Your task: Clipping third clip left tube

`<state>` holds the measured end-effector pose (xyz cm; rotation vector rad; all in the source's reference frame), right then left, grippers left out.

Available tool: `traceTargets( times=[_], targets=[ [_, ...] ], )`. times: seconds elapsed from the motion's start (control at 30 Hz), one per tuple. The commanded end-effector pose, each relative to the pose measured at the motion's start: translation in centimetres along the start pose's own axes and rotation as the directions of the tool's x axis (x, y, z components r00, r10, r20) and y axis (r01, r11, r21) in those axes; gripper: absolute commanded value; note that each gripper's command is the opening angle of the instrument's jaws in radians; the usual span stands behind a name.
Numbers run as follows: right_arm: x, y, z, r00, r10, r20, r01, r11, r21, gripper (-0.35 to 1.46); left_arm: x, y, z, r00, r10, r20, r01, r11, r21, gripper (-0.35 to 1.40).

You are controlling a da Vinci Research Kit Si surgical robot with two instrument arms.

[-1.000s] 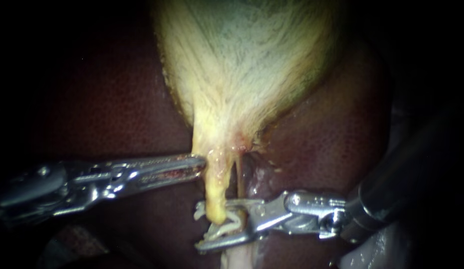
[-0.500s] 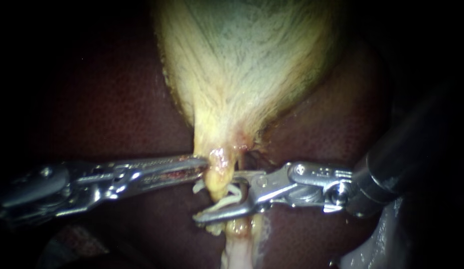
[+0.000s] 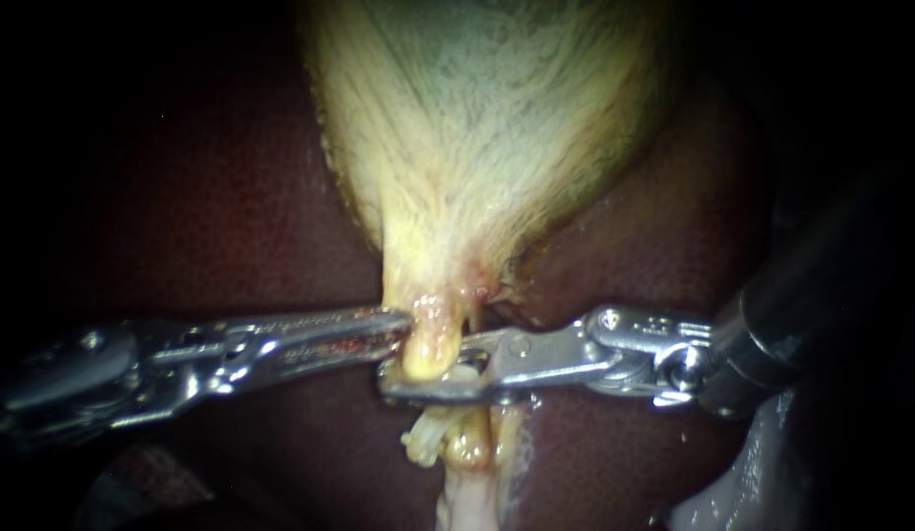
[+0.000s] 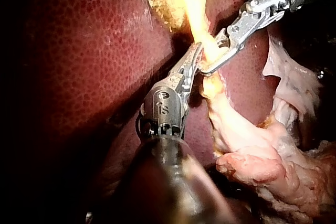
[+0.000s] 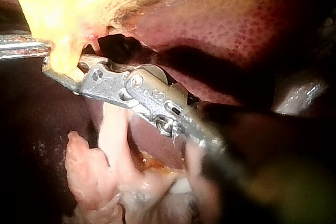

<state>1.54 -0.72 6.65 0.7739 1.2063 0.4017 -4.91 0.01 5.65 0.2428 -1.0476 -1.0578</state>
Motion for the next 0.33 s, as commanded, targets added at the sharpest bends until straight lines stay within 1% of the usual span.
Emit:
traceTargets(
  times=[0.03,0.33],
  targets=[
    [-0.01,0.0,0.01,1.0,-0.001,0.0,0.001,1.0,0.001,-0.35,0.0,0.0,0.0,1.0,0.0,0.0,0.0,1.0,0.0,-0.35],
    [-0.01,-0.01,0.02,1.0,-0.001,0.0,0.001,1.0,0.001,-0.35,0.0,0.0,0.0,1.0,0.0,0.0,0.0,1.0,0.0,-0.35]
  ],
)
